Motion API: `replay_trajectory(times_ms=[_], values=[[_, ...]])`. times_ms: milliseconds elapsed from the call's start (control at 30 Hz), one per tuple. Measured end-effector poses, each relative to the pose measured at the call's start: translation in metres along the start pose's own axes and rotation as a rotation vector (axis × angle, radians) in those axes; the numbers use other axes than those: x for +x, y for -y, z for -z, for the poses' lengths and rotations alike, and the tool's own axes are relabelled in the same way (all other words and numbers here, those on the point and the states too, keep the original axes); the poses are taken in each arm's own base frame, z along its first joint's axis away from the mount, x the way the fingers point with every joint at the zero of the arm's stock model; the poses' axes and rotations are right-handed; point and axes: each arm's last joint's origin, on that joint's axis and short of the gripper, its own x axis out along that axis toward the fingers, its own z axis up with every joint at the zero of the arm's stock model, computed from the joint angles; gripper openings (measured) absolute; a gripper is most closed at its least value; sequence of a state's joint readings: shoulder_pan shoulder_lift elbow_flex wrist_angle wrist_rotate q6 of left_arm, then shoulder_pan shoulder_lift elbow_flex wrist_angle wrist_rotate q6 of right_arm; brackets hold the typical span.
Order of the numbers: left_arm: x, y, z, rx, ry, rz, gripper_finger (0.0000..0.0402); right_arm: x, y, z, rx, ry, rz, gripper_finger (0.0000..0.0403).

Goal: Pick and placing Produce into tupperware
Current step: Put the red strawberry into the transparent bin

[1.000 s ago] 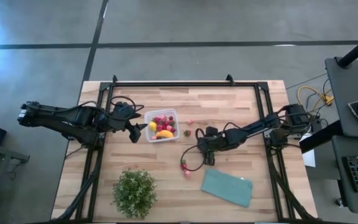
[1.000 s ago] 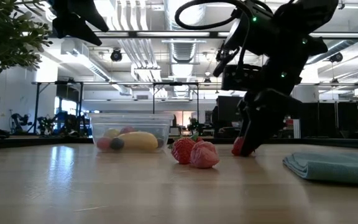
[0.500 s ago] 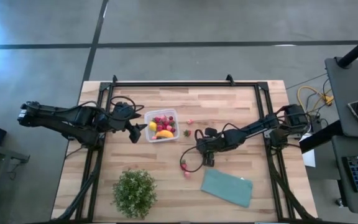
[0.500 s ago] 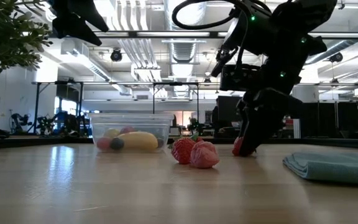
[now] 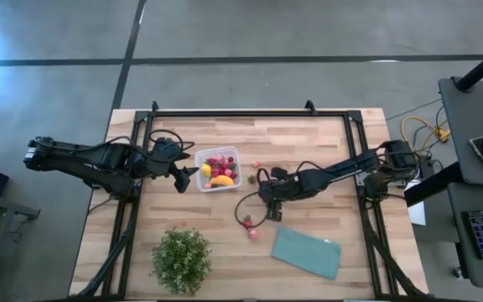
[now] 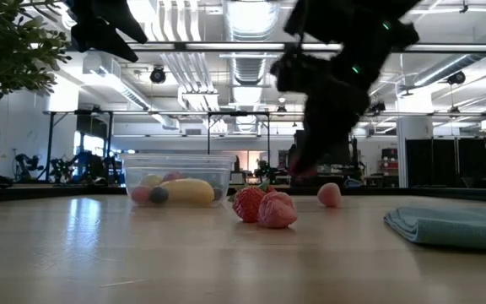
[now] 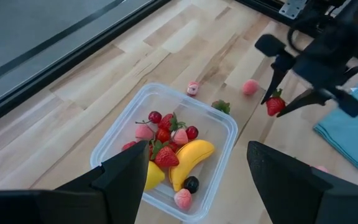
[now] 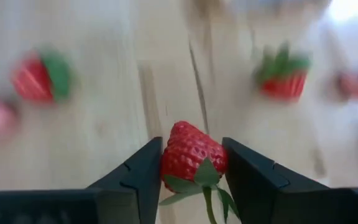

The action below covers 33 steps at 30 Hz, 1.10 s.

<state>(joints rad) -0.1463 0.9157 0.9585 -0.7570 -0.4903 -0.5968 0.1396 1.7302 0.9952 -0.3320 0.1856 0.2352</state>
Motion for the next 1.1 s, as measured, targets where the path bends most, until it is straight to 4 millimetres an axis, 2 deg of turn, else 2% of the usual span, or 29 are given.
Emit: replay_trajectory(times_ms=[133, 233, 400, 567, 700, 900, 967, 1100], values=[[0.0, 0.0, 0.0, 0.0, -0.001, 0.0, 0.0258, -0.018, 0.009, -0.041, 0.012, 0.113, -0.004, 0.0144], [0.0, 0.0, 0.0, 0.0, -0.006, 0.008, 0.0258, -0.022, 0.018, -0.067, -0.087, 0.162, 0.018, 0.0136], [-0.001, 0.0, 0.0, 0.001, -0.006, 0.012, 0.0258, 0.008, 0.03, -0.093, -0.136, 0.111, -0.069, 0.0141], [-0.004, -0.002, 0.0, 0.023, 0.003, 0.018, 0.0258, 0.032, 0.029, -0.129, -0.147, 0.11, -0.092, 0.0144], [-0.007, -0.004, 0.0, 0.03, 0.002, 0.018, 0.0258, 0.032, 0.026, -0.153, -0.176, 0.104, -0.086, 0.0145], [-0.011, -0.007, 0.0, 0.072, 0.009, 0.024, 0.0258, 0.038, 0.04, -0.169, -0.113, 0.093, -0.025, 0.0145], [-0.013, -0.008, 0.0, 0.069, 0.016, 0.028, 0.0258, 0.034, 0.046, -0.175, -0.095, 0.116, 0.0, 0.0145], [-0.018, -0.011, 0.002, 0.069, 0.017, 0.035, 0.0258, 0.033, 0.063, -0.175, -0.057, 0.099, 0.067, 0.0146]])
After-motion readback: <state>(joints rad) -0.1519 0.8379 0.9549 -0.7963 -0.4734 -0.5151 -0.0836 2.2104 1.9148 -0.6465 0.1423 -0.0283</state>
